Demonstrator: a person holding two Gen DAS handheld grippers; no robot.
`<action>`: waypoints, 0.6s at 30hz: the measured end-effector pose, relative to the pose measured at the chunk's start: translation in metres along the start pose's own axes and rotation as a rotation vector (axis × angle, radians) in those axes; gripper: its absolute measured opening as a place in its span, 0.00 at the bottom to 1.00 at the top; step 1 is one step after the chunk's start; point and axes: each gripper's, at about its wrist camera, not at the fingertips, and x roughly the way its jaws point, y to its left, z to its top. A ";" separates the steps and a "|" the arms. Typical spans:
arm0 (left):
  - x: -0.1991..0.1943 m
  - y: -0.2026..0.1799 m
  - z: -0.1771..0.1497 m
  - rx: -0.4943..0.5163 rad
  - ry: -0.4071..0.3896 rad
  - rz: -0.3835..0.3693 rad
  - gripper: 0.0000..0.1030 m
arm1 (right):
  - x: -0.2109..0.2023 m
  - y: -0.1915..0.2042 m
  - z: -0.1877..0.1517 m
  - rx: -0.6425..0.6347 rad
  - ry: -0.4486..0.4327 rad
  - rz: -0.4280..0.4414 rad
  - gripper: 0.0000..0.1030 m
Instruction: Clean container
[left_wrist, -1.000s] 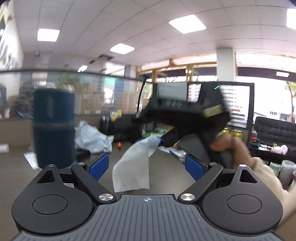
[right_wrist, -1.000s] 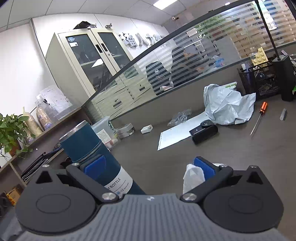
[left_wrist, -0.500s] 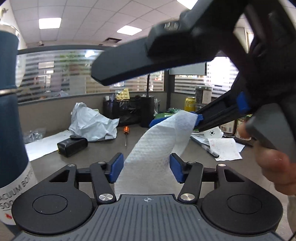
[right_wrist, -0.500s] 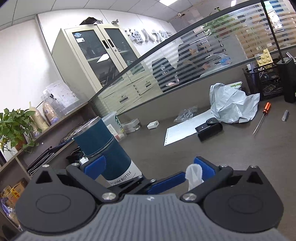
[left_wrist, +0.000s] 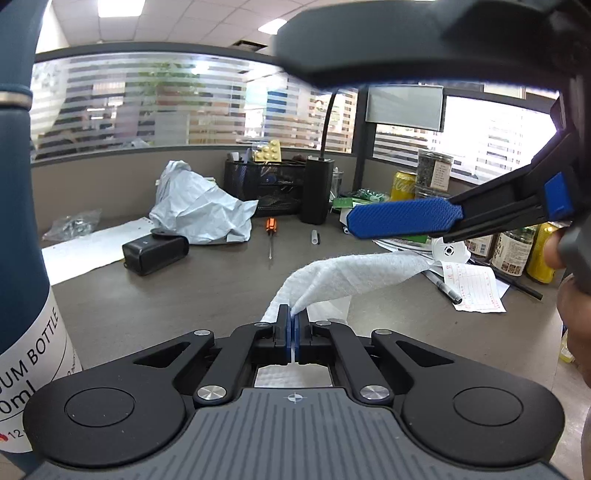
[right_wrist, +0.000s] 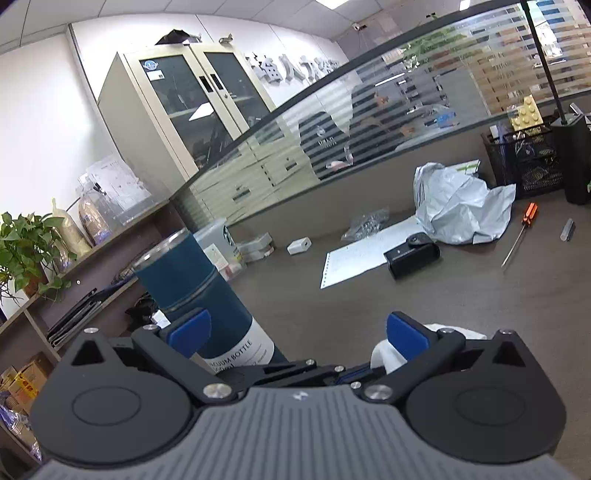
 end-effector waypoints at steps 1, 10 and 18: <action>0.000 0.000 0.000 0.001 0.004 0.007 0.02 | -0.002 -0.001 0.002 0.010 -0.009 0.001 1.00; -0.001 0.001 -0.001 -0.012 0.039 0.102 0.06 | -0.013 -0.002 0.010 -0.001 -0.078 -0.058 1.00; -0.023 -0.009 0.003 0.050 -0.065 0.076 0.79 | -0.008 -0.019 0.007 0.067 -0.066 -0.091 1.00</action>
